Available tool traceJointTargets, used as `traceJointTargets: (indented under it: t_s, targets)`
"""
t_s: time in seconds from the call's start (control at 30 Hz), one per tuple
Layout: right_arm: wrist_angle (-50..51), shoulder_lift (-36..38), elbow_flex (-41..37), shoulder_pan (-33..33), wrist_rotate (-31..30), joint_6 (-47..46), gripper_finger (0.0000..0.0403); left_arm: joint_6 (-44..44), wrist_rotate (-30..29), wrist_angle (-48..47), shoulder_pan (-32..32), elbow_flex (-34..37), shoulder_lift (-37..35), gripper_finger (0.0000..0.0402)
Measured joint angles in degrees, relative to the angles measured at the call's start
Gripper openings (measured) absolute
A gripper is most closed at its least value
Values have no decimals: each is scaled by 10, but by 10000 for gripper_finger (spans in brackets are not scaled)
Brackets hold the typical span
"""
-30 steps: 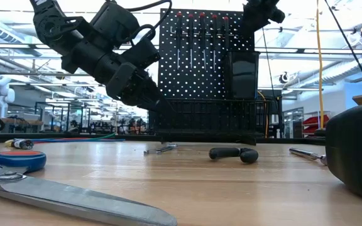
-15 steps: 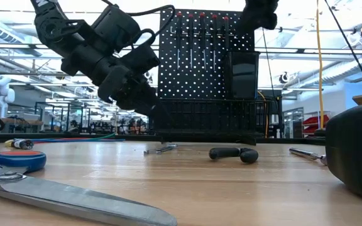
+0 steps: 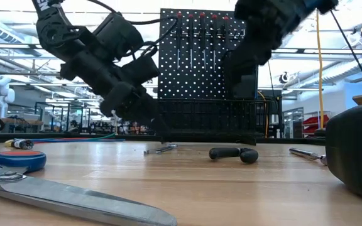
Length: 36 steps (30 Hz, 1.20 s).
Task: Hang tools onto peg board
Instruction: Put the wrench into the black bin on the pegboard
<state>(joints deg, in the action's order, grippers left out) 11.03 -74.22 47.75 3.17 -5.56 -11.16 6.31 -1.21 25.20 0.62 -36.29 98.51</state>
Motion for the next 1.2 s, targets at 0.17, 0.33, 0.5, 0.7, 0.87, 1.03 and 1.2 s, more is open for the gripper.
traceJointTargets:
  t_s: [0.17, 0.33, 0.5, 0.7, 0.87, 1.03, 1.2]
  targets:
    - [-229, -27, -108, 12, 0, -27, 116, 0, -63, 46, 3, 0, 17, 134]
    - [-324, -86, -142, 15, -1, -31, 116, -1, -43, 58, 11, -3, 17, 133]
    - [-395, -161, -142, 15, 0, -31, 116, 0, -41, 59, 23, -3, 25, 98]
    - [-474, -224, -133, 15, 30, -27, 116, 0, -33, 58, 38, -3, 30, 10]
    - [-473, -235, -121, 14, 30, -23, 116, 0, -18, 58, 40, -3, 30, 11]
    - [-473, -236, -118, 15, 31, -10, 116, 1, -5, 58, 40, -3, 30, 5]
    - [-473, -236, -118, 15, 31, -11, 116, 2, -4, 75, 46, -3, 52, 4]
